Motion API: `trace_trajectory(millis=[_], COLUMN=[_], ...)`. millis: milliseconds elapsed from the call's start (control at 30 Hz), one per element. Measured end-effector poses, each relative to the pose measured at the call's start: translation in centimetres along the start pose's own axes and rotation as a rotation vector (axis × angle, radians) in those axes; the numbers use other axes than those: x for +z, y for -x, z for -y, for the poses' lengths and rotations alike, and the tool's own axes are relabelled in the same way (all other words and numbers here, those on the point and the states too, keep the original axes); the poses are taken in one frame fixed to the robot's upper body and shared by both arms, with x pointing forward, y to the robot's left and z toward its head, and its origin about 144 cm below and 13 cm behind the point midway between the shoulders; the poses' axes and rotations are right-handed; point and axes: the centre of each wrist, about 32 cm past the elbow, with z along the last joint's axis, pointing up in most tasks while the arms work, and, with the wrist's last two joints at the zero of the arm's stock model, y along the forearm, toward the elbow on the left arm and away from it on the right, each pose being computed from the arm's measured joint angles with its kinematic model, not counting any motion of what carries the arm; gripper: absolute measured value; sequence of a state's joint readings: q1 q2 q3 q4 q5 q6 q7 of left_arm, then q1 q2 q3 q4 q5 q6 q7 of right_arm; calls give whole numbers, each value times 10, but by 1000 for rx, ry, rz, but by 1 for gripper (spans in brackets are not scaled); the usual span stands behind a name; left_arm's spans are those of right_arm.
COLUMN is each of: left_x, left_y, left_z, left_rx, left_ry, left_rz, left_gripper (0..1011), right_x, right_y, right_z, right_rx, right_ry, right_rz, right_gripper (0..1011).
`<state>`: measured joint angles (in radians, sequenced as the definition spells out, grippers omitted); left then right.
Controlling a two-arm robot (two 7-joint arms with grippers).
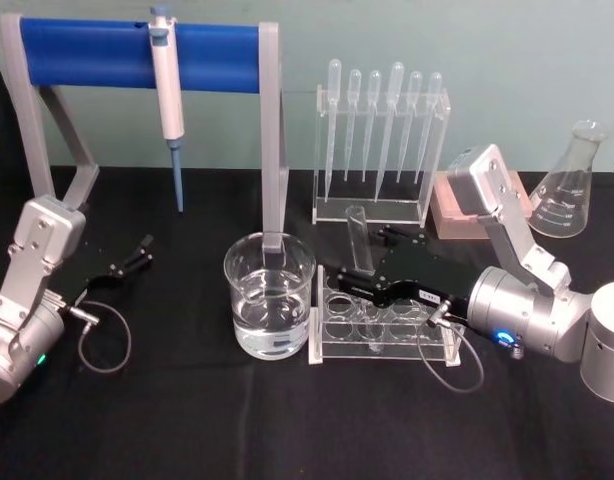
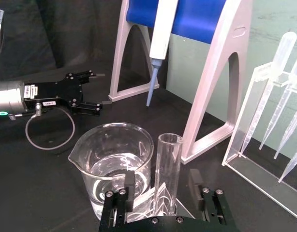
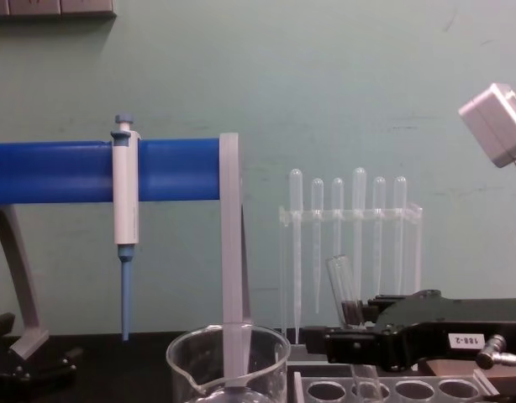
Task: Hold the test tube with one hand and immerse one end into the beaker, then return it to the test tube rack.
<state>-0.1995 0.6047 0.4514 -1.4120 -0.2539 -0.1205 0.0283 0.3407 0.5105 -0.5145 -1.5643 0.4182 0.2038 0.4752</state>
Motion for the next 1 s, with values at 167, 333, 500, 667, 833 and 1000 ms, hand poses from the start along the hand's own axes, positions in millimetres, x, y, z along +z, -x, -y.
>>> trace_trajectory(millis=[167, 333, 500, 667, 833, 1000], left_x=[0, 0, 0, 0, 0, 0], left_y=[0, 0, 0, 0, 0, 0], left_z=[0, 0, 0, 0, 0, 0], left_rx=[0, 0, 0, 0, 0, 0], left_ry=[0, 0, 0, 0, 0, 0], left_rz=[0, 0, 0, 0, 0, 0], left_gripper=[1000, 1000, 1000, 1000, 1000, 1000], right_x=[-2, -4, -2, 5, 17, 28], right_y=[-2, -3, -3, 2, 9, 14], right_z=[0, 2, 7, 14, 23, 31], right_rx=[-8, -17, -24, -37, -49, -68], right_ry=[-1, -8, -32, -86, -146, -201], right_rz=[-6, -9, -8, 8, 30, 42], right_gripper=[577, 392, 243, 239, 238, 238])
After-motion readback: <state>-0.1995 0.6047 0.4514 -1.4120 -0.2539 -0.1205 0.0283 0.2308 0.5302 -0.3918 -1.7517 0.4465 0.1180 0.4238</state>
